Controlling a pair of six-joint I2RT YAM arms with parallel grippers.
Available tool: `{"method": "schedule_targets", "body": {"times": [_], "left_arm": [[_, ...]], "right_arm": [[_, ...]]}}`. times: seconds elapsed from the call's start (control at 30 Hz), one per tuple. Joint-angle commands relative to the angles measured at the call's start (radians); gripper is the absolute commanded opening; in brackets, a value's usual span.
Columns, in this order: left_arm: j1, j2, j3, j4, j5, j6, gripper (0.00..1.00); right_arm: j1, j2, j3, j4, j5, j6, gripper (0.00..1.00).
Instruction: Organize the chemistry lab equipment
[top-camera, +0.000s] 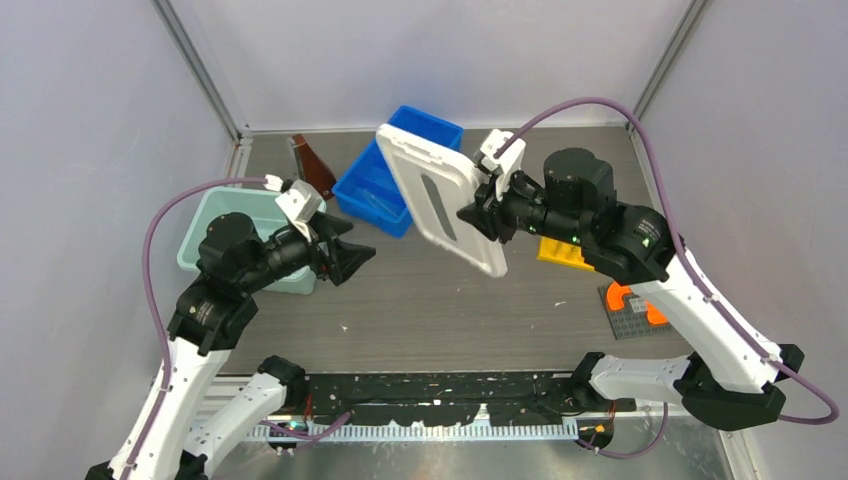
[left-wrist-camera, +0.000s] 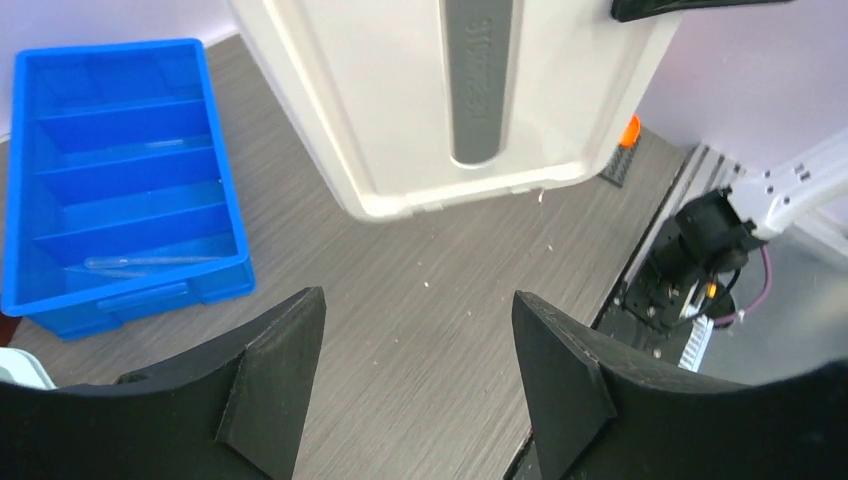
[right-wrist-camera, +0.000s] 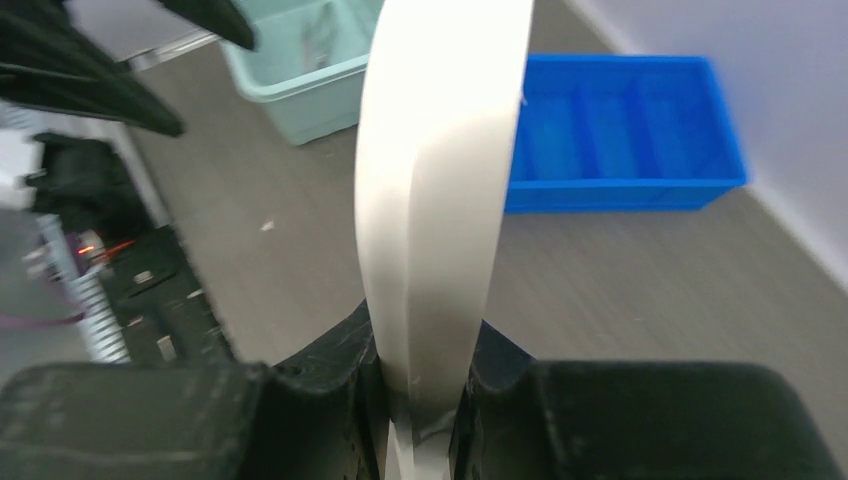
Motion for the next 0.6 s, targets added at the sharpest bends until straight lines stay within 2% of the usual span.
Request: {"method": "schedule_targets", "body": {"times": [0.0,0.1,0.17,0.47,0.57], "left_arm": [[-0.004,-0.013,-0.039,-0.013,0.101,0.074,0.72],[-0.004,-0.027,-0.076,0.005,0.180,0.063,0.72],[-0.004,-0.038,-0.093,0.017,0.224,0.047,0.72],[-0.004,-0.106,-0.188,0.099,0.359,-0.042,0.73],[-0.004,-0.131,-0.206,0.123,0.348,-0.067,0.73]], "right_arm": [[-0.036,0.037,0.103,-0.180,-0.418,0.121,0.02],[-0.038,0.038,0.099,-0.180,-0.598,0.132,0.02],[-0.039,0.032,0.090,-0.168,-0.651,0.139,0.02],[-0.055,-0.001,0.054,-0.089,-0.797,0.152,0.02],[-0.059,-0.019,0.034,-0.046,-0.800,0.185,0.01]]}}
